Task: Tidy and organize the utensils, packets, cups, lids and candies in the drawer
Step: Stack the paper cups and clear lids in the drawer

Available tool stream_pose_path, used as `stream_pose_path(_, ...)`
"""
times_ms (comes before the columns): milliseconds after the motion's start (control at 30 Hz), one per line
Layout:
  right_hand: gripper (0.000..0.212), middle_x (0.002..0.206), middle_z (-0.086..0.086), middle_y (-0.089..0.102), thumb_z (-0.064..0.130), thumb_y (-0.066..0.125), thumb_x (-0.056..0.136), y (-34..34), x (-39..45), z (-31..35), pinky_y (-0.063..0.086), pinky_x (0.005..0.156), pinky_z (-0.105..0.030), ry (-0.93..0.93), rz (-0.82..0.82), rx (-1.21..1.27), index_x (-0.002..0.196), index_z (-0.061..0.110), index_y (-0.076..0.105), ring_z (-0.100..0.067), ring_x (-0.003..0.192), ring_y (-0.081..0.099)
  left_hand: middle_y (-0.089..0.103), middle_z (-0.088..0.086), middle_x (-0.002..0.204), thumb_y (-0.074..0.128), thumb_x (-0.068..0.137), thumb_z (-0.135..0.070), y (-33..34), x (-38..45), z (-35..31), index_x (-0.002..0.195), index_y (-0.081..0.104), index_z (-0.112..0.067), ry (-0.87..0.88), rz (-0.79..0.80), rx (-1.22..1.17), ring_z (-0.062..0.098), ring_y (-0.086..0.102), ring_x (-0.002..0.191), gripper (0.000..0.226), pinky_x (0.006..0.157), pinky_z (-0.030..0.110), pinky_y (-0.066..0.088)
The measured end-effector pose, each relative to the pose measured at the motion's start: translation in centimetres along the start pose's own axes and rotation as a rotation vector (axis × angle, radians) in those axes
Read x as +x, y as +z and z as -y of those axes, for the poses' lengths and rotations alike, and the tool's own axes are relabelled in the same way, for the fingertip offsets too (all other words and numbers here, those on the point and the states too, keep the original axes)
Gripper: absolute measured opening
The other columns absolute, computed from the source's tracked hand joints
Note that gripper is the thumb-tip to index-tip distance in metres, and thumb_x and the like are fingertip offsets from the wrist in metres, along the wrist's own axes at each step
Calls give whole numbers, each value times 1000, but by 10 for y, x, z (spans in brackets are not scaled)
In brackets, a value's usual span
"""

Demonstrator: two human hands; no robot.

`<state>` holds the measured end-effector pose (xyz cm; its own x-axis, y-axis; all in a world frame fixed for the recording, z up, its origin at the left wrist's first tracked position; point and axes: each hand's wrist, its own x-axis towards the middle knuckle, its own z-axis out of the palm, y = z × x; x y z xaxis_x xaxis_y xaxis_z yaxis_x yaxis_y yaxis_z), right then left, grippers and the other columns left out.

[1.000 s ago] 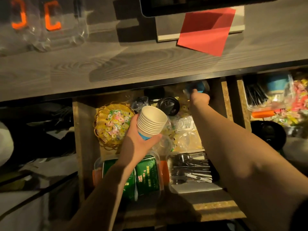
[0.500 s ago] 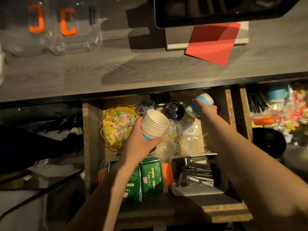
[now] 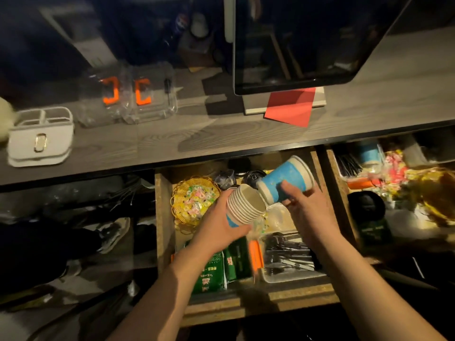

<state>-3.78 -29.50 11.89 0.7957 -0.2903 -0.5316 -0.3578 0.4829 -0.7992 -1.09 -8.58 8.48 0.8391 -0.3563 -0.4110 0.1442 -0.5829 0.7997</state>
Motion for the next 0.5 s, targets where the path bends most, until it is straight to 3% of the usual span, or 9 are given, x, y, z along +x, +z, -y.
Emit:
stream_pose_path(133,92,124,-6,56,46,88,52,21,-29,-5,55,93,-41,-142,25,-322,131,23,46,-21,113,62,56,-18,120,90,66,-35,-15,-19,-12,136,39,-41,67,-3,63,3,58,106,87,83,28,54)
stream_pose_path(267,80,125,2,54,41,88,63,37,-49,-13,55,85,-24,-222,126,-463,128,29,43,-8,111,59,55,-14,118,85,66,-31,-29,-31,-16,137,35,-44,71,10,124,8,58,106,87,86,35,56)
stream_pose_path(367,66,121,11,54,61,69,67,48,-59,-14,51,81,-15,-243,147,-496,122,34,44,2,109,56,53,-12,121,85,67,-33,-37,-38,-18,140,32,-43,70,6,140,9,56,110,91,91,40,55)
stream_pose_path(500,58,111,9,62,69,61,68,53,-58,-14,51,85,-26,-253,142,-528,112,31,55,-4,104,60,51,-12,123,84,68,-32,-43,-44,-23,139,32,-42,111,-12,139,10,53,113,89,93,39,53)
